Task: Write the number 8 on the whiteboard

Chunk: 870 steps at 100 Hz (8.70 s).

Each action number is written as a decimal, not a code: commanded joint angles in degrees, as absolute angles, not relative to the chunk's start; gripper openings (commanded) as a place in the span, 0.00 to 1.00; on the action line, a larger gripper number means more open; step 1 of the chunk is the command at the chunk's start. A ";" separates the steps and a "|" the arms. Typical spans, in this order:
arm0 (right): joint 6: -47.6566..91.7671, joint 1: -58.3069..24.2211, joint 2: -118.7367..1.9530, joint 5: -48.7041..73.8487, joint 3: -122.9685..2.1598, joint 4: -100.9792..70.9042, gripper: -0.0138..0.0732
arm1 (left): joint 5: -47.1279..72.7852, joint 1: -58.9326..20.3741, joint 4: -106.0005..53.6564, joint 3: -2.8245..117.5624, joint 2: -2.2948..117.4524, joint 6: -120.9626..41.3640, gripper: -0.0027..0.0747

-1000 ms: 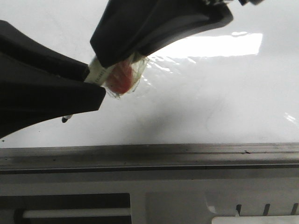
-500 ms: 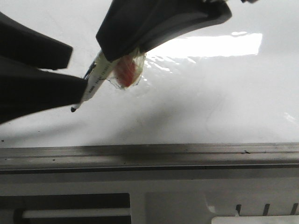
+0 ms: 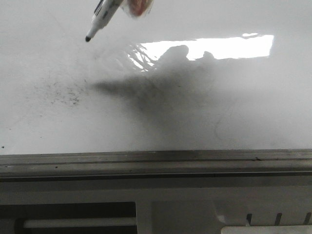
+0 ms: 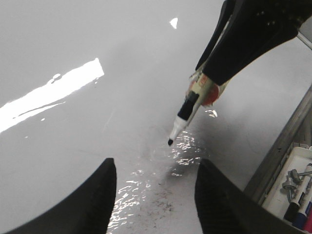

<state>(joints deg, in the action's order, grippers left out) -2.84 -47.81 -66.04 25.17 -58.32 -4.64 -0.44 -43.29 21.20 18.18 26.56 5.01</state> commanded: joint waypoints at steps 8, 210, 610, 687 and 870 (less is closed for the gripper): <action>-3.01 -43.40 -64.94 21.99 -62.99 -4.31 0.09 | -4.11 -39.76 18.60 20.00 26.66 5.57 0.48; -6.09 -52.96 -70.34 36.03 -69.56 5.46 0.09 | -17.41 -42.00 22.06 20.00 41.93 5.57 0.48; -6.53 -56.70 -27.98 1.61 -21.31 8.94 0.09 | -6.65 -41.85 -6.50 8.70 16.86 3.90 0.01; -6.53 -56.70 -13.01 0.00 -13.83 9.06 0.09 | -5.08 -41.85 -6.59 7.42 15.93 3.90 0.01; -6.53 -56.70 -13.01 0.33 -13.83 9.06 0.09 | 17.65 2.71 1.30 -1.85 -1.89 10.34 0.01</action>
<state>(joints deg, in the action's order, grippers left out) -6.84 -56.85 -12.58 4.64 -12.47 8.63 19.70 2.58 1.26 -0.14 -0.04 9.62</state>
